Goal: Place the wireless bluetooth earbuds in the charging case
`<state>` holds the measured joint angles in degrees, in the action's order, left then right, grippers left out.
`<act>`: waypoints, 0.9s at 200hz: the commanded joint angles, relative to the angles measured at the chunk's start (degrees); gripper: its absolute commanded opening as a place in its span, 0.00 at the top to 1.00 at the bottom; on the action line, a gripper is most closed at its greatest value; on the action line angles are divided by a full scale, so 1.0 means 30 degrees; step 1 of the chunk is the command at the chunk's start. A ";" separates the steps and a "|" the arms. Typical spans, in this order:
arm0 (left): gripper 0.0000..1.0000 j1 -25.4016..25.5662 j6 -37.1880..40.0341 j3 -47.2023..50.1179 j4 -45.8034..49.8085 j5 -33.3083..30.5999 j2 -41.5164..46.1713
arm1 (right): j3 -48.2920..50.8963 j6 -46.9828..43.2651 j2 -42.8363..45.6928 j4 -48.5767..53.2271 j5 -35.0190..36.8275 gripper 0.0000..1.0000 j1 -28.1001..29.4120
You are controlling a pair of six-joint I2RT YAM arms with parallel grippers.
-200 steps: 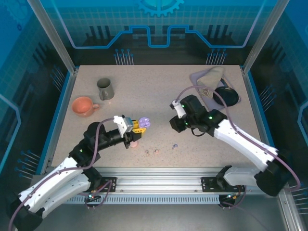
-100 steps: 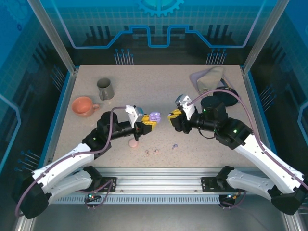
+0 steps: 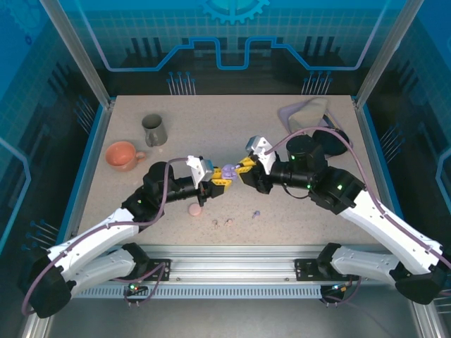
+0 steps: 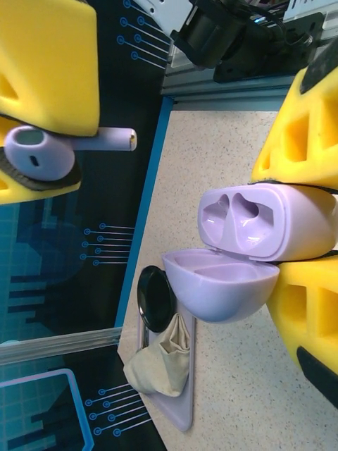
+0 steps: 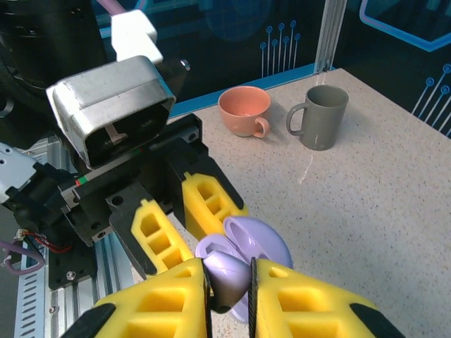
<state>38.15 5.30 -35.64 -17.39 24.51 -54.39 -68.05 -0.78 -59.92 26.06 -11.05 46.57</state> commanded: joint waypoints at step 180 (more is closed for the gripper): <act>0.99 0.0232 0.0958 -0.1083 0.0121 0.0672 -0.0327 | -0.1054 -0.1195 -0.1787 0.1187 0.0752 0.80 0.0964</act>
<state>38.33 6.61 -36.80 -16.62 25.34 -55.20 -69.78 -3.73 -64.75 28.49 -8.38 48.40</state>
